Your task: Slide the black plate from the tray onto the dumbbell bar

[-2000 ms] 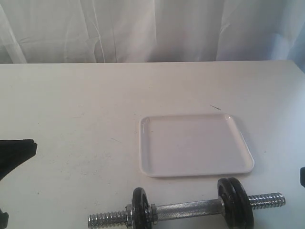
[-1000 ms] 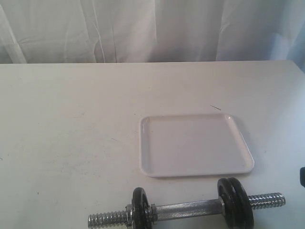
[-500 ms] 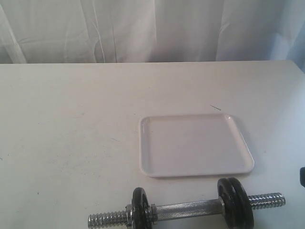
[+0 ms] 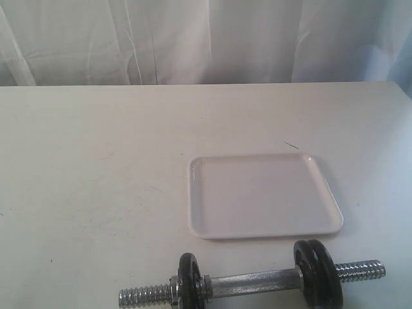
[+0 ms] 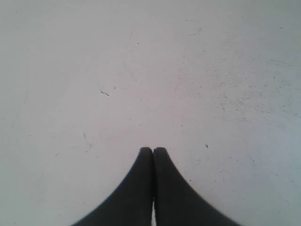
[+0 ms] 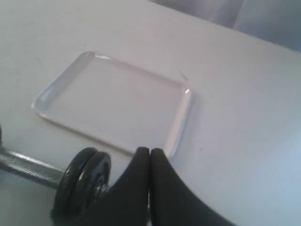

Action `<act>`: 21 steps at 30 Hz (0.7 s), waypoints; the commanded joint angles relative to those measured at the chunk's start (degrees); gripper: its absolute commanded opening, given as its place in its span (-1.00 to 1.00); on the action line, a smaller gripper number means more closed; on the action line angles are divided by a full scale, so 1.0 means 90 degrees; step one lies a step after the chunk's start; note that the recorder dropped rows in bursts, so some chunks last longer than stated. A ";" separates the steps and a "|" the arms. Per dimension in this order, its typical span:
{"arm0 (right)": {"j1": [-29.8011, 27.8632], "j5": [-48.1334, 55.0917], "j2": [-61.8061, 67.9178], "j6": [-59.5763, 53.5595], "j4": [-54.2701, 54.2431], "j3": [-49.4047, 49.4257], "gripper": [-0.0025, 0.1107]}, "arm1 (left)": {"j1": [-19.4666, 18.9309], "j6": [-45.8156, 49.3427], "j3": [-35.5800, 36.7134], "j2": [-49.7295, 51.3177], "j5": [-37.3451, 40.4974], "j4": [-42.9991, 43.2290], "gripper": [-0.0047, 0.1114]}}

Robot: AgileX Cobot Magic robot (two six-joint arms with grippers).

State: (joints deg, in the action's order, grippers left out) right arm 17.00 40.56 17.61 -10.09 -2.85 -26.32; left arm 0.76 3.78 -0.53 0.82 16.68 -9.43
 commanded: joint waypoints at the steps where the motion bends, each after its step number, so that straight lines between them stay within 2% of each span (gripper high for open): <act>1: -0.0051 -0.1809 -0.0203 0.0023 0.0316 0.0625 -0.96 | -0.0014 -0.0040 0.0008 -0.0033 0.0022 -0.0031 -0.92; 4: -0.0051 -0.2604 -0.0495 0.0023 0.0468 0.1226 -0.96 | -0.0014 -0.0040 0.0008 -0.0033 0.0022 -0.0031 -0.92; 8: -0.0068 -0.2853 -0.0928 0.0096 0.0478 0.2052 -0.96 | -0.0014 -0.0040 0.0008 -0.0033 0.0022 -0.0031 -0.92; 15: -0.0650 -0.2602 -0.1816 0.0836 0.0488 0.2925 -0.96 | -0.0014 -0.0040 0.0008 -0.0033 0.0022 -0.0031 -0.92; 21: -0.0961 -0.2279 -0.1957 0.0847 0.0488 0.2925 -0.96 | -0.0014 -0.0040 0.0008 -0.0033 0.0022 -0.0031 -0.92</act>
State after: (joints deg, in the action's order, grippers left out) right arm 9.39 19.43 0.35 -3.00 1.17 -0.32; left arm 0.76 3.78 -0.53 0.82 16.68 -9.43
